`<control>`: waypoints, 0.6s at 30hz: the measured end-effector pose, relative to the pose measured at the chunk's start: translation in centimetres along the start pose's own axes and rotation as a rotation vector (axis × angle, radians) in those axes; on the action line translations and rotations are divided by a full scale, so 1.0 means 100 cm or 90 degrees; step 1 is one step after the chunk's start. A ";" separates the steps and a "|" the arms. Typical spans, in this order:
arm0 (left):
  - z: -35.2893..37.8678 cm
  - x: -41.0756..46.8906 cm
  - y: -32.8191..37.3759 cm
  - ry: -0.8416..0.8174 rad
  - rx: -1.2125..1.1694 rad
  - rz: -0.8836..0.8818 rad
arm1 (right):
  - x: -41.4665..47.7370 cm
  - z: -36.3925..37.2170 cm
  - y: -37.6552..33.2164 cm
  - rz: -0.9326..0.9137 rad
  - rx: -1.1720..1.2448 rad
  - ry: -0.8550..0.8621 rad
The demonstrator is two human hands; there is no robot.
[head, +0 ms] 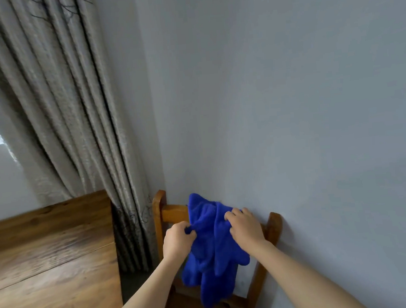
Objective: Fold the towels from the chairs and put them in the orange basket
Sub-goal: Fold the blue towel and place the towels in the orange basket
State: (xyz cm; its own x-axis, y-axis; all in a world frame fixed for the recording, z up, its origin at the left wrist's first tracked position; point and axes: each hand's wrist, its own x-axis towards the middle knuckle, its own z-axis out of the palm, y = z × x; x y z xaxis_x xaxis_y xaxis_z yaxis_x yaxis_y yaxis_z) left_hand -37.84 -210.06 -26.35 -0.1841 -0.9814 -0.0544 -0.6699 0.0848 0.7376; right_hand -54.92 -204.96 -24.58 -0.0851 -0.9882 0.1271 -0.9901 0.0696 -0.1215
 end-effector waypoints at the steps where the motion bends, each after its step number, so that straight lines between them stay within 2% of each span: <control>1: -0.008 -0.004 -0.004 -0.007 0.004 0.013 | -0.001 -0.004 0.001 -0.007 0.011 -0.007; 4: -0.040 -0.017 -0.011 0.009 0.007 0.074 | -0.009 -0.023 -0.003 -0.017 0.069 -0.010; 7: -0.083 -0.024 0.002 0.103 -0.036 0.141 | -0.015 -0.059 -0.022 -0.051 0.138 0.055; 12: -0.152 -0.038 0.044 0.210 -0.280 0.209 | -0.017 -0.133 -0.058 -0.079 0.302 0.159; 15: -0.177 -0.052 0.058 0.242 -0.415 0.231 | -0.027 -0.152 -0.068 -0.081 0.388 0.156; 18: -0.189 -0.067 0.066 0.288 -0.411 0.236 | -0.041 -0.148 -0.067 -0.082 0.409 0.102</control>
State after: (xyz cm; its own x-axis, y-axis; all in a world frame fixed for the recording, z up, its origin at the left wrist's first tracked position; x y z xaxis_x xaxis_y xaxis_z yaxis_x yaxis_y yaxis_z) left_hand -27.42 -206.23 -8.41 0.0864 -0.8957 0.4363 -0.0592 0.4325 0.8997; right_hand -49.58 -199.35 -9.74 -0.0355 -0.9476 0.3175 -0.7347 -0.1906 -0.6511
